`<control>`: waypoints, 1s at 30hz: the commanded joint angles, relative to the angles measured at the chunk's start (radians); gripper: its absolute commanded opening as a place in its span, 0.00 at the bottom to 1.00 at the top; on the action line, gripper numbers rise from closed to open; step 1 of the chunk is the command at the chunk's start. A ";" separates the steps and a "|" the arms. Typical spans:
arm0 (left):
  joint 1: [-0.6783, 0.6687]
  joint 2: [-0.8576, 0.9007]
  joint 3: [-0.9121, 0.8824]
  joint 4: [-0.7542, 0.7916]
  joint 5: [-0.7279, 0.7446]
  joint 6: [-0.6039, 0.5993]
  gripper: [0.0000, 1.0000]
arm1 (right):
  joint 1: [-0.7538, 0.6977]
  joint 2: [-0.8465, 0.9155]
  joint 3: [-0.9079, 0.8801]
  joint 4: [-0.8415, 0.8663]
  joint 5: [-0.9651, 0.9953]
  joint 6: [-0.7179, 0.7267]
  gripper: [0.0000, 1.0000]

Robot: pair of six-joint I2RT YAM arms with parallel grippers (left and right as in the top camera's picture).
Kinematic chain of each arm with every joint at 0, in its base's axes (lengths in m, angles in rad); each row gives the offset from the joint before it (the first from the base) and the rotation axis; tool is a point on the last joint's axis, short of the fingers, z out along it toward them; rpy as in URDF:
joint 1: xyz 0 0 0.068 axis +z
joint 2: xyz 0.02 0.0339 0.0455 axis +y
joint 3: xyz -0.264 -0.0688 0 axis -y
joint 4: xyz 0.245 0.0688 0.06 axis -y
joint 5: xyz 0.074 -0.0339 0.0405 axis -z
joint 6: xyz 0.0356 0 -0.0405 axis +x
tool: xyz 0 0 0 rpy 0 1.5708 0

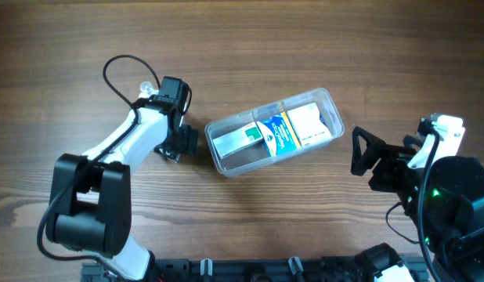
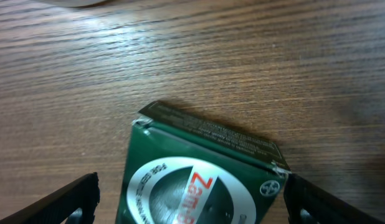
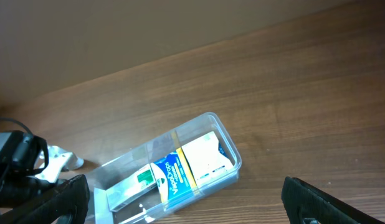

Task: Pack container
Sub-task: 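Move left gripper to the green Zam-Buk tin and grasp it, then place the Zam-Buk tin into the container's middle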

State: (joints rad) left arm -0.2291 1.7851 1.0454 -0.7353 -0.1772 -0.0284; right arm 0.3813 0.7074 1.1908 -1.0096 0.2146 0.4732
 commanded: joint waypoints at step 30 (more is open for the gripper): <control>-0.552 -0.061 0.288 0.219 0.033 0.057 0.63 | -0.004 0.002 0.006 0.002 0.018 0.000 1.00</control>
State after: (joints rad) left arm -0.7277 1.5814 1.3312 -0.5671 -0.1520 0.0181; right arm 0.3813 0.7074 1.1912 -1.0100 0.2146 0.4732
